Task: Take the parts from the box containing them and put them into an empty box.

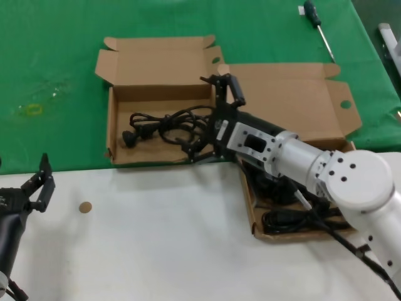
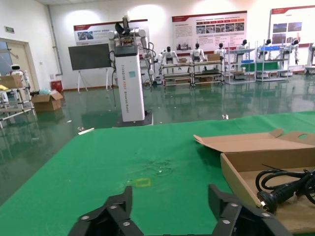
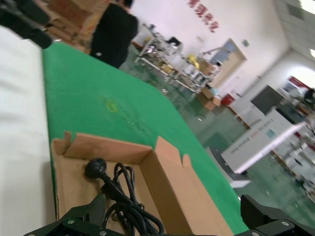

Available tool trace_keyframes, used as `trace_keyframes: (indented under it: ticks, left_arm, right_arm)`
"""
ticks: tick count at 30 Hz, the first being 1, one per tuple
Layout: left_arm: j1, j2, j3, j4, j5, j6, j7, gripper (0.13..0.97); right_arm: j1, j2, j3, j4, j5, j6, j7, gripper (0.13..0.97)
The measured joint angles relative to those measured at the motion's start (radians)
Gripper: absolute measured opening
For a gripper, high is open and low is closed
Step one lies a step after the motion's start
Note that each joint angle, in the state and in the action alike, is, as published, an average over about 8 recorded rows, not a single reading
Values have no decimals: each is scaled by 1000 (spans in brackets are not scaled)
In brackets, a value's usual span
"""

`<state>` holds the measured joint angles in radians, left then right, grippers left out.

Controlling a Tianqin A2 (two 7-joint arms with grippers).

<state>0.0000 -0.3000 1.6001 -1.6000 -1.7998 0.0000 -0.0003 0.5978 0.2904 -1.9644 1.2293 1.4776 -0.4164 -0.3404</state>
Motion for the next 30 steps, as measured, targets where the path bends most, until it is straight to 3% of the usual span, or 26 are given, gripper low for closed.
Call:
trace_keyframes:
  ticks: [15,19,27,30]
  left_arm:
    - [0,0,0,0,0,0,0,772]
    - [0,0,0,0,0,0,0,772]
    - [0,0,0,0,0,0,1,903]
    - [0,0,0,0,0,0,1,918]
  right_arm:
    - [-172,3,105,106,92,119,98,966]
    - [-217,3,132,134,117,151,123,966]
    - [-309,5,188,191,166,215,175,966]
    - [-342,6,209,212,185,238,195,966]
